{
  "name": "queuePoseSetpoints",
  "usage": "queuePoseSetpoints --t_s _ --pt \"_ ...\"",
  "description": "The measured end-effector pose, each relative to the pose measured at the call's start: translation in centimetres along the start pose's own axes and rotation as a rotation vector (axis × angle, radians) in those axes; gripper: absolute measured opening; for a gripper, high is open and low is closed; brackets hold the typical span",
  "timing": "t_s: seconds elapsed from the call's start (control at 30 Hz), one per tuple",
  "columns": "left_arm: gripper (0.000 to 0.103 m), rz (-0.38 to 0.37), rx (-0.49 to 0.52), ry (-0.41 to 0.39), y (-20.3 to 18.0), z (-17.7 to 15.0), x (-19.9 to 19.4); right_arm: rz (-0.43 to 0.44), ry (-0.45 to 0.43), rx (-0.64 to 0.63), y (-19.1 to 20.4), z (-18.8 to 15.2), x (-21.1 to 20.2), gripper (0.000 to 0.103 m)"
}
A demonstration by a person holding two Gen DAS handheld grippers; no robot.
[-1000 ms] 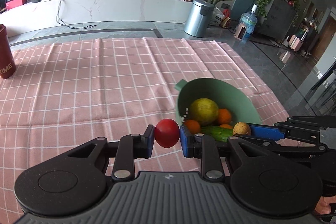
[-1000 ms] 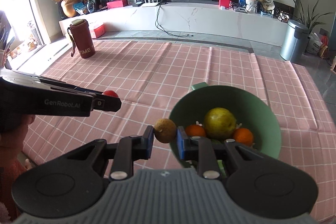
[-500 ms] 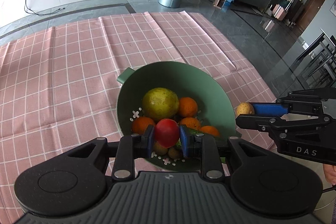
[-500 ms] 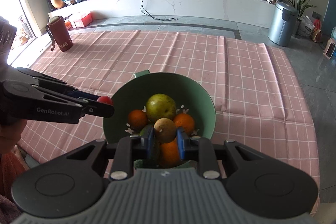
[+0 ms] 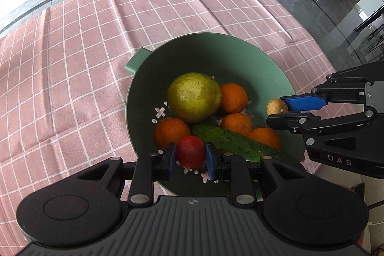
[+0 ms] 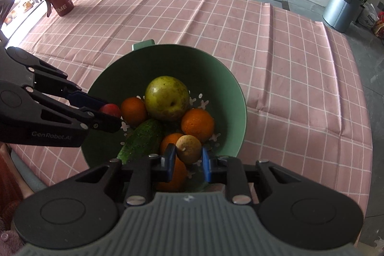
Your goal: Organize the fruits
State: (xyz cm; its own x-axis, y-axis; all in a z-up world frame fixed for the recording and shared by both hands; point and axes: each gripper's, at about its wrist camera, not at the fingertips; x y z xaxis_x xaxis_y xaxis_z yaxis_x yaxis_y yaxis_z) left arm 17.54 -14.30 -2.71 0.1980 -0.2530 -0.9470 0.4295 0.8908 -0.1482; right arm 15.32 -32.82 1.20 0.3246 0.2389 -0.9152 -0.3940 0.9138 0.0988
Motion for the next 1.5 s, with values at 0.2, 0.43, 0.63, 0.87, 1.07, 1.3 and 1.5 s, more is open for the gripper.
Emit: queuePoseSetpoints --t_s 0.2,0.43,0.63,0.87,1.07,1.3,1.5 --pt "0.028 0.026 0.049 0.039 -0.9 0.1 0.8 0.007 0.036 -0.013 -0.2 0.5 1.2 0.019" --pt "0.029 0.038 0.068 0.052 -1.2 -0.3 1.5 0.014 0.048 -0.012 -0.2 0.6 1.5 0.019" --pt "0.031 0.051 0.071 0.053 -1.3 -0.4 1.5 0.010 0.049 0.001 -0.2 0.6 1.4 0.020" --pt "0.046 0.039 0.070 0.018 -1.3 -0.9 0.1 -0.003 0.041 0.014 0.0 0.6 0.7 0.032" --pt "0.051 0.063 0.078 -0.057 -1.6 -1.9 -3.4 -0.031 -0.011 -0.010 1.0 0.5 -2.1 0.041" --pt "0.054 0.107 0.060 -0.223 -1.4 -4.0 -9.4 -0.054 -0.107 -0.024 3.1 0.1 -6.3 0.057" --pt "0.059 0.165 0.035 -0.395 -1.2 -7.1 -14.1 -0.069 -0.260 0.008 5.9 -1.0 -10.7 0.068"
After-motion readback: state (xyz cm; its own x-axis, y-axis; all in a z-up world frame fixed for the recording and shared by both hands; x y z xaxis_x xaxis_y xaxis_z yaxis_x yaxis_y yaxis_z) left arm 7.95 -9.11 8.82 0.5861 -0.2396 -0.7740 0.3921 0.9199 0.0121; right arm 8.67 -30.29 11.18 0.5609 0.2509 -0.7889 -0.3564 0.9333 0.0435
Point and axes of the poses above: each gripper's, at about its wrist camera, not at the fingertips, and x roughly the way its jaws point, y to its left, z to its top, and after that the axes turned 3 degrees about y, right-handed
